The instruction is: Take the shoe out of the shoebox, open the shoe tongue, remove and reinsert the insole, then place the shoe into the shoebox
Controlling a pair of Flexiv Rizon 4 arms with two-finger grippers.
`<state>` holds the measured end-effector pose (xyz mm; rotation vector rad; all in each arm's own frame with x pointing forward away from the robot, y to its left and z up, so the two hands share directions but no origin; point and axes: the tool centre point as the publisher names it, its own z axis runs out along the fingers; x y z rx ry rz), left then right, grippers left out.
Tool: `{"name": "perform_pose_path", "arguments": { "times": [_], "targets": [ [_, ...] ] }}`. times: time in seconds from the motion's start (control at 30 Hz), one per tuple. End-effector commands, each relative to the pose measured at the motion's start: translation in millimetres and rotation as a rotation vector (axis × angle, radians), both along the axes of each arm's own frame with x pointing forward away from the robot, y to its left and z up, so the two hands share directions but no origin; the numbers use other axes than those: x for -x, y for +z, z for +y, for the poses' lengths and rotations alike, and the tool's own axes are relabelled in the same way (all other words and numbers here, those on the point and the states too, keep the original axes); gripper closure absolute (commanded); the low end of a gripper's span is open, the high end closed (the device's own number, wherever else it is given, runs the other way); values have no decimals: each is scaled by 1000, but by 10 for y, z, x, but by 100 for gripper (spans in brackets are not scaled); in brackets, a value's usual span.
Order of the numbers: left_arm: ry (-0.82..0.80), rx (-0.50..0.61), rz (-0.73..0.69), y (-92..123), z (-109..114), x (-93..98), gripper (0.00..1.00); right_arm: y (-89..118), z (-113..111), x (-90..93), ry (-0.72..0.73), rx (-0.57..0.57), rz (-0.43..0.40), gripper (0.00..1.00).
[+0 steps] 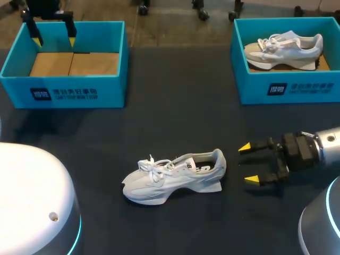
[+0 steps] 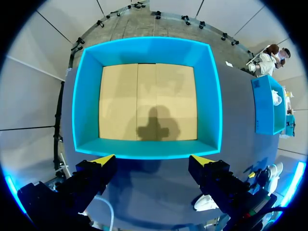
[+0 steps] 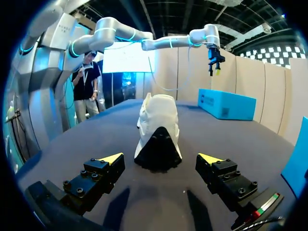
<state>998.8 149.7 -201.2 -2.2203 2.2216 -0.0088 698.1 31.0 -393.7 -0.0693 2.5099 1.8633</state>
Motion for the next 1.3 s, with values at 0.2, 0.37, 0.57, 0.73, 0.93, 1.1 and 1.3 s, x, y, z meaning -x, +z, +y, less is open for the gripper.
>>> {"name": "perform_pose_path", "arguments": {
  "times": [0.2,0.37,0.57,0.73,0.93,1.1,1.3],
  "targets": [
    [0,-1,1,4,1,-1,0,-222,209,-151,101,-33,32,0],
    [0,-1,1,4,1,-1,0,-241,250,-96,107,-40,26,0],
    [0,-1,1,4,1,-1,0,-141,338,-41,113,2,25,0],
    [0,-1,1,4,1,-1,0,-101,402,1,110,42,40,0],
    [0,-1,1,4,1,-1,0,-113,438,26,114,41,53,0],
    [0,-1,1,4,1,-1,0,-112,523,15,112,54,40,0],
    [0,-1,1,4,1,-1,0,-210,579,2,111,32,33,0]
  ]
}}
